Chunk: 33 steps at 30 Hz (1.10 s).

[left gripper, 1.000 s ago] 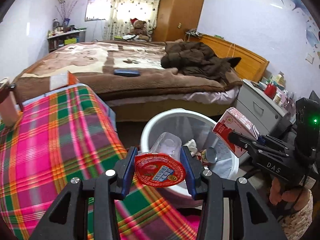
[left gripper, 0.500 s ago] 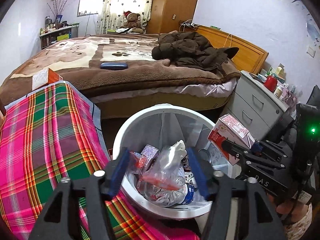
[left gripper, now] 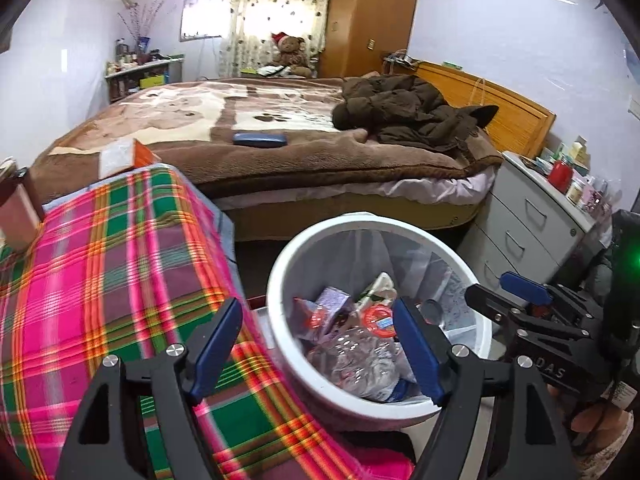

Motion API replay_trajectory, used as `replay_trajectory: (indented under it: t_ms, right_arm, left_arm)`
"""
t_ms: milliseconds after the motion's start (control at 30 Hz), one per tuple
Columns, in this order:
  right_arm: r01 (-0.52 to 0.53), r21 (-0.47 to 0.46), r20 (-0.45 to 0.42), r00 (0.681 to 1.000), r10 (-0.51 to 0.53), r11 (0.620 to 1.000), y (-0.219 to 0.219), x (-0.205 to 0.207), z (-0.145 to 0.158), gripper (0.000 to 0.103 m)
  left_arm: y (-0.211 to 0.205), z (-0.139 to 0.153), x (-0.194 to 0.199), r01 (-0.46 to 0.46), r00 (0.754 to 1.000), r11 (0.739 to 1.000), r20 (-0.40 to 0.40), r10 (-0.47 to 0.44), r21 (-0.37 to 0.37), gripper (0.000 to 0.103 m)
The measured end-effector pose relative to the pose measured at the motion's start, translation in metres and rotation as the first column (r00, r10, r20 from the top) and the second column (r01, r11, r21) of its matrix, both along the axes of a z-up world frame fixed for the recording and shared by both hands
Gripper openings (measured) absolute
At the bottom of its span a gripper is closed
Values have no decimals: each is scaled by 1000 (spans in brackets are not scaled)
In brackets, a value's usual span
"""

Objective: Collect trash

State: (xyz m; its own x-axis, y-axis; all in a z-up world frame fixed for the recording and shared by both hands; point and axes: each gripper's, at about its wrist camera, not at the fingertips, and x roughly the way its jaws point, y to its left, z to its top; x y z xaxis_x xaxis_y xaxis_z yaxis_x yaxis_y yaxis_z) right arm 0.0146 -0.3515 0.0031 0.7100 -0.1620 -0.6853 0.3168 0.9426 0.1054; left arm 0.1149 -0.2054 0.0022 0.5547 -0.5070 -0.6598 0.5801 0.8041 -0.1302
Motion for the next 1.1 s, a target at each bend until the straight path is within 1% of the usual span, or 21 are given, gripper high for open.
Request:
replay_trajectory:
  t_ms: [267, 533, 600, 700, 800, 867, 1100]
  right_arm:
    - [-31, -3, 74, 997, 31, 1000, 26, -11, 12, 66]
    - [-59, 12, 113, 992, 58, 998, 55, -17, 13, 66]
    - [-71, 6, 124, 990, 70, 997, 62, -20, 15, 66]
    - [-71, -30, 134, 988, 74, 997, 74, -25, 16, 66]
    - [-79, -45, 140, 987, 84, 996, 82, -29, 18, 66]
    - [-77, -39, 147, 986, 82, 996, 86, -33, 18, 66]
    - [-76, -34, 155, 985, 80, 997, 95, -41, 16, 66]
  left_arm:
    - [35, 7, -15, -107, 993, 994, 49, 108, -6, 79]
    - [73, 11, -37, -183, 979, 983, 89, 184, -16, 79]
    - [80, 12, -43, -205, 972, 979, 114, 204, -1, 79]
    - [91, 14, -54, -235, 960, 972, 159, 231, 5, 79]
    - [102, 16, -63, -256, 951, 967, 176, 255, -15, 79]
    - [108, 15, -68, -282, 942, 959, 188, 279, -14, 79]
    - [124, 12, -83, -326, 923, 945, 208, 322, -17, 79]
